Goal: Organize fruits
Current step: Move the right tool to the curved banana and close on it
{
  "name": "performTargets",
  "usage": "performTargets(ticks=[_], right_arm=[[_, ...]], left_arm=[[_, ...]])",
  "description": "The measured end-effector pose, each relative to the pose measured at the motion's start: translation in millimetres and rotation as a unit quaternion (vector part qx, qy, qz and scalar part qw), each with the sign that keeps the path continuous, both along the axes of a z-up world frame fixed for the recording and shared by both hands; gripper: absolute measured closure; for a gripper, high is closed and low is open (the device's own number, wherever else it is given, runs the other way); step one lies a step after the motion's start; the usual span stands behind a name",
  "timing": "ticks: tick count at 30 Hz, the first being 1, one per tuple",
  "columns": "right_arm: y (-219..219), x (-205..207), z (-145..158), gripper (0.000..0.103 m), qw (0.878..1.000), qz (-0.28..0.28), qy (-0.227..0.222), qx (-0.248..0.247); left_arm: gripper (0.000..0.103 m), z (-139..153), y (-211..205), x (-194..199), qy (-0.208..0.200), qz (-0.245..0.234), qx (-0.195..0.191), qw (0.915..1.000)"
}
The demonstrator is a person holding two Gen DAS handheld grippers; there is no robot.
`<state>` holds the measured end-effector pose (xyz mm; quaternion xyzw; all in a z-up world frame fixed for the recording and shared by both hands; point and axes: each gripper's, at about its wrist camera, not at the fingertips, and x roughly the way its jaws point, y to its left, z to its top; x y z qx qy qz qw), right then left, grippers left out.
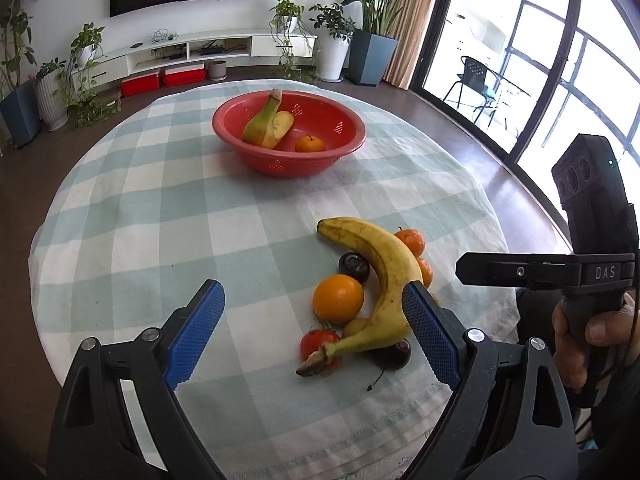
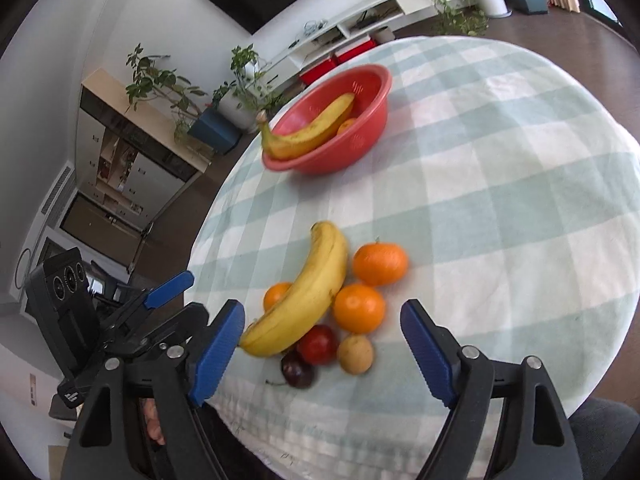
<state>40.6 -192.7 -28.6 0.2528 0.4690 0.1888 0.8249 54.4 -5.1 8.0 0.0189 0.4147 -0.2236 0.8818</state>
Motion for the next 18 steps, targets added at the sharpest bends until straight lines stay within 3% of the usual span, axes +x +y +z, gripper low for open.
performTargets(ticks=[12, 18], right_arm=[[33.2, 31.7, -13.9, 0.021, 0.996, 0.008, 0.084, -0.026], [27.7, 48.8, -18.5, 0.022, 0.99, 0.0, 0.139, 0.011]], left_arm=[[0.013, -10.4, 30.0, -22.6, -0.026, 0.031, -0.044, 0.9982], [0.013, -13.8, 37.2, -25.5, -0.045, 0.037, -0.063, 0.9963]])
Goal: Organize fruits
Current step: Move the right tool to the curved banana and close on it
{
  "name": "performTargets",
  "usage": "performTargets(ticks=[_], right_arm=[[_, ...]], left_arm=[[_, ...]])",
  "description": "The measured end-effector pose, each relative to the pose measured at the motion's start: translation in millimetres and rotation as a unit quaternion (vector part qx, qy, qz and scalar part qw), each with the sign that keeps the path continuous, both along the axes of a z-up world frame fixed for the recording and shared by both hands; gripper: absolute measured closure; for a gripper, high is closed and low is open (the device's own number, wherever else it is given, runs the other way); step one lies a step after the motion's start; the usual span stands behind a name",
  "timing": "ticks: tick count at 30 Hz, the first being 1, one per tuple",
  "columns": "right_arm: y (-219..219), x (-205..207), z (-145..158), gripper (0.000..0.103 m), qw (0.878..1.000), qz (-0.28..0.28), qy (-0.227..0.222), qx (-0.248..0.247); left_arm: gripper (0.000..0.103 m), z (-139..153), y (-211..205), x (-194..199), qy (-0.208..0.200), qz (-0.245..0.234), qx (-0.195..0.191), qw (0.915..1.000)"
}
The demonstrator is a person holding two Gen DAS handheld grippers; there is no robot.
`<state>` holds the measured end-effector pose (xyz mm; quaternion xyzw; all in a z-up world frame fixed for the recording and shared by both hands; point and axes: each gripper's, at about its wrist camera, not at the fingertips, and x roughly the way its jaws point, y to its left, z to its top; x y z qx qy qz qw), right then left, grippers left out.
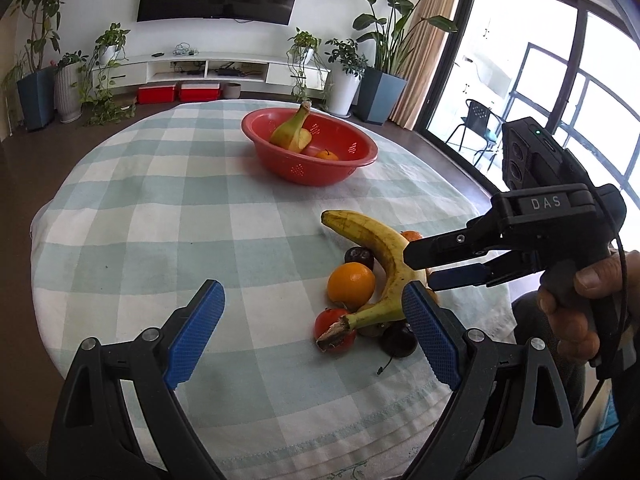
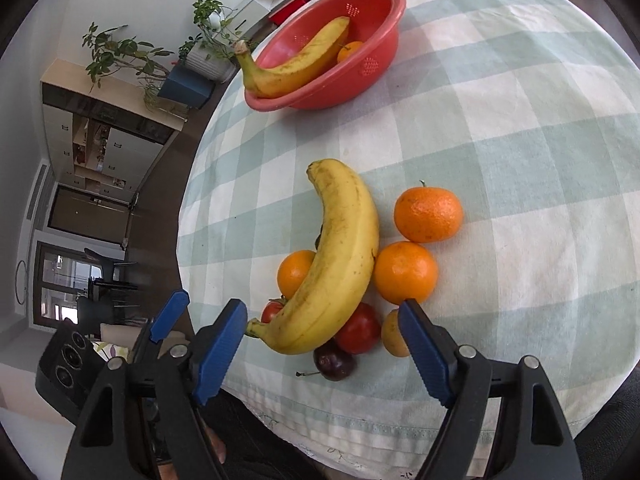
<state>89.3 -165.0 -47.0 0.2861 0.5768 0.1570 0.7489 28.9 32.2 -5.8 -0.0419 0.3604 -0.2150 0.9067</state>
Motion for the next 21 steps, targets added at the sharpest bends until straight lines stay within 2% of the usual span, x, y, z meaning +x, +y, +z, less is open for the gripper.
performTargets(ticks=[3, 6, 9, 12, 13, 21], right_arm=[[4.4, 8.2, 0.2, 0.024, 0.999, 0.007, 0.024, -0.028], [13.6, 16.9, 6.0, 0.024, 0.996, 0.026, 0.026, -0.079], [25.0, 25.7, 11.8, 0.027, 0.993, 0.047, 0.018, -0.108], [32.4, 33.3, 11.4, 0.035, 0.991, 0.06, 0.023, -0.114], [34.6, 35.2, 9.5, 0.042, 0.991, 0.063, 0.031, -0.111], [23.2, 45.5, 8.7, 0.044, 0.99, 0.037, 0.034, -0.133]], left_arm=[[0.013, -0.6, 9.1, -0.9, -0.009, 0.011, -0.015, 0.9998], [0.013, -2.1, 16.0, -1.1, -0.015, 0.021, -0.025, 0.9993], [0.013, -3.4, 16.5, -2.0, -0.02, 0.022, -0.02, 0.9993], [0.013, -3.5, 17.5, -4.0, -0.026, 0.022, -0.02, 0.9992], [0.013, -3.4, 18.5, -4.3, -0.028, 0.023, -0.022, 0.9991], [0.013, -4.6, 28.1, -5.2, -0.025, 0.03, -0.041, 0.9984]])
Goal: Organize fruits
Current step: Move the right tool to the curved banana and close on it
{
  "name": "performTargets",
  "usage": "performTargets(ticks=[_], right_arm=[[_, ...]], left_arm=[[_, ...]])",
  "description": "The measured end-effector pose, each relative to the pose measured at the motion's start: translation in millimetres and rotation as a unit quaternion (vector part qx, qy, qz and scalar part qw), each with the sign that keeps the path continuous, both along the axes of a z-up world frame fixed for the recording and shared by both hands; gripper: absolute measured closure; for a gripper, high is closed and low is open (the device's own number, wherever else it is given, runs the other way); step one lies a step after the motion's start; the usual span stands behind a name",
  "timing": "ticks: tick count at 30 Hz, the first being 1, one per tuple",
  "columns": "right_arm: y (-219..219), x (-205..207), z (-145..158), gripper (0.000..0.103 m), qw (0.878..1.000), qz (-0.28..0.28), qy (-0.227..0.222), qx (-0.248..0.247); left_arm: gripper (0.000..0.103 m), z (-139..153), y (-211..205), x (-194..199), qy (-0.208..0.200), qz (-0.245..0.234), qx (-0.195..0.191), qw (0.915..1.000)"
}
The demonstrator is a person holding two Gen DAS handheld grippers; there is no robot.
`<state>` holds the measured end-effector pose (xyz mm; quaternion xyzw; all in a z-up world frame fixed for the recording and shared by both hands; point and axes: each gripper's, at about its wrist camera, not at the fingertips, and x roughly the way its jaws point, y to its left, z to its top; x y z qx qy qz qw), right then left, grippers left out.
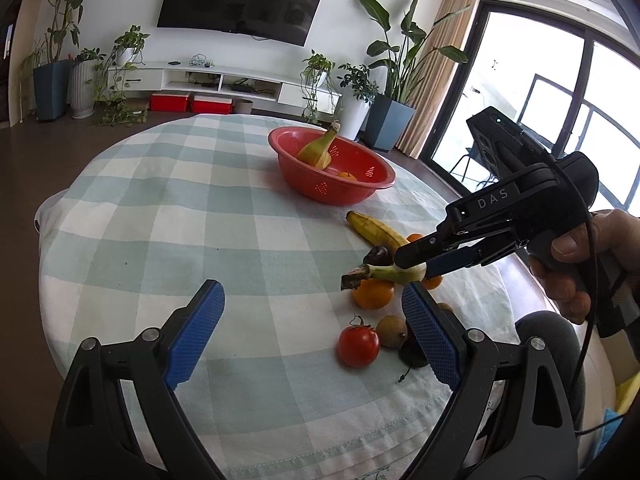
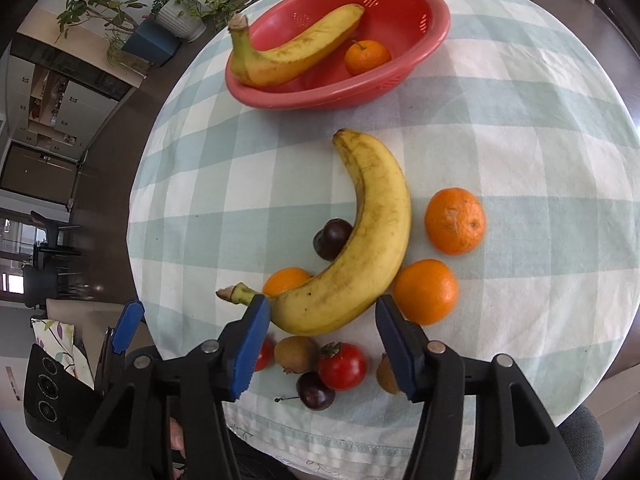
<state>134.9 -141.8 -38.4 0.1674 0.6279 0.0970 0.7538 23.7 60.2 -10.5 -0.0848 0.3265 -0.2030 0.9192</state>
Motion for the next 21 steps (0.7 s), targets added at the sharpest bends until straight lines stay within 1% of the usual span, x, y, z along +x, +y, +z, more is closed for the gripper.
performTargets(ticks=[2, 4, 6, 7, 12, 14, 17, 21], right_arm=[[-4.8, 4.3, 3.0, 0.044, 1.0, -0.005, -0.013, -0.008], [-13.7, 8.7, 5.4, 0.044, 1.0, -0.021, -0.022, -0.001], [-18.0, 13.1, 1.0, 0.044, 1.0, -0.02, -0.007, 0.012], [-17.3, 14.0, -0.3, 0.043, 1.0, -0.015, -0.004, 0.011], [-14.5, 18.0, -5.6, 0.045, 1.0, -0.001, 0.002, -0.026], [-17.9, 18.3, -10.4, 0.045, 0.999, -0.001, 0.01, -0.031], [-19.3, 17.6, -12.7, 0.045, 0.999, 0.003, 0.008, -0.037], [-6.0, 21.8, -19.5, 0.045, 0.998, 0.024, 0.008, -0.06]], left_arm=[[0.013, -0.1, 0.0, -0.6, -0.001, -0.001, 0.0, 1.0], [0.013, -1.3, -0.6, -0.2, 0.001, -0.002, 0.003, 1.0], [0.013, -2.6, -2.0, 0.3, 0.004, -0.002, 0.004, 1.0], [0.013, -2.6, -2.4, 0.6, 0.004, -0.002, 0.004, 1.0], [0.013, -3.7, -5.2, 1.4, 0.004, -0.001, 0.009, 1.0], [0.013, -3.8, -5.4, 1.4, 0.004, -0.001, 0.008, 1.0], [0.013, -4.1, -5.5, 2.0, 0.005, 0.0, 0.008, 1.0], [0.013, -3.7, -7.1, 1.7, 0.004, -0.002, 0.01, 0.9999]])
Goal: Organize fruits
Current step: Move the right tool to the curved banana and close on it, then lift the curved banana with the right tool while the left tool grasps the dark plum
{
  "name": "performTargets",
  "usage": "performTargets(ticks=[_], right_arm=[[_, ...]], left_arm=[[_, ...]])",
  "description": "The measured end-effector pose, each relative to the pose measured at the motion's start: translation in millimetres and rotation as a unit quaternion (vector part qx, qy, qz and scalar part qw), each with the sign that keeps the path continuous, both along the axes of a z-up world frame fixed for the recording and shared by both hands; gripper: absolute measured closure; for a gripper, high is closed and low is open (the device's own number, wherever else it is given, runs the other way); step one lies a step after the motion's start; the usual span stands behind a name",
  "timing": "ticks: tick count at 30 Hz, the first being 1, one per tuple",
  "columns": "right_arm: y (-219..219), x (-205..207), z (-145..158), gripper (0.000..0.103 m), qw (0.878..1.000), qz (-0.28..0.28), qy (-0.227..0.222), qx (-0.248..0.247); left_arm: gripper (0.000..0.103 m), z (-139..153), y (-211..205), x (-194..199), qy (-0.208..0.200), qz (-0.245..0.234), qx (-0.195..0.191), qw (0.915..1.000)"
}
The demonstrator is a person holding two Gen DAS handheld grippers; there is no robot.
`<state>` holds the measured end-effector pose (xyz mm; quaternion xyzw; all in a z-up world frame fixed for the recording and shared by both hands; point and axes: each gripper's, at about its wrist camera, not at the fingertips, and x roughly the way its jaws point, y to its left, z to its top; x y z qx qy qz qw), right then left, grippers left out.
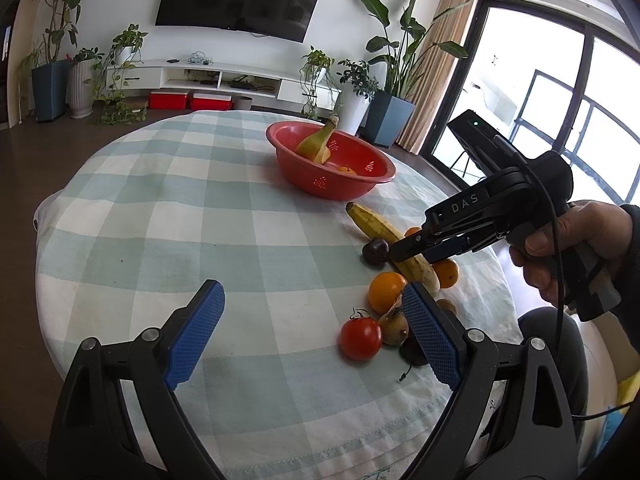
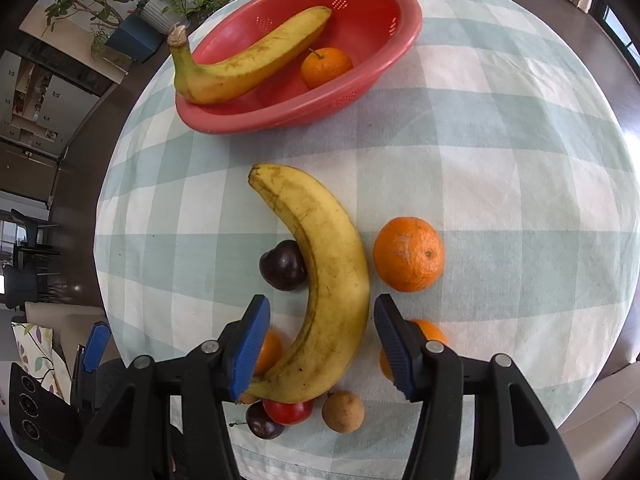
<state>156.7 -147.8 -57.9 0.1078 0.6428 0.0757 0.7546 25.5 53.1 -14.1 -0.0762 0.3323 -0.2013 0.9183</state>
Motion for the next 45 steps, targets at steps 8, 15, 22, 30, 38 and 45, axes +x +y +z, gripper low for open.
performTargets(ticks=[8, 15, 22, 30, 38, 45], right_arm=[[22.9, -1.8, -10.8, 0.049, 0.995, 0.065, -0.003, -0.073], [28.1, -9.0, -10.9, 0.056, 0.99, 0.092, -0.03, -0.106], [15.0, -20.4, -5.8, 0.067, 0.99, 0.09, -0.066, -0.092], [-18.0, -33.0, 3.9, 0.068, 0.992, 0.072, -0.096, -0.043], [-30.0, -43.7, 11.3, 0.068, 0.991, 0.064, -0.115, -0.004], [-48.0, -57.2, 28.2, 0.068, 0.987, 0.032, -0.154, 0.036]], left_arm=[[0.013, -2.4, 1.6, 1.6, 0.003, 0.004, -0.002, 1.0], [0.013, -4.2, 0.2, 1.5, 0.004, 0.008, 0.002, 1.0], [0.013, -4.8, 7.6, 4.8, 0.012, 0.019, -0.001, 0.9997], [0.013, -7.5, -2.0, 10.8, 0.049, 0.002, 0.032, 0.9983], [0.013, -16.1, -19.3, 11.9, 0.065, -0.017, 0.079, 0.9946], [0.013, -19.3, -21.3, 13.3, 0.076, -0.024, 0.094, 0.9924]])
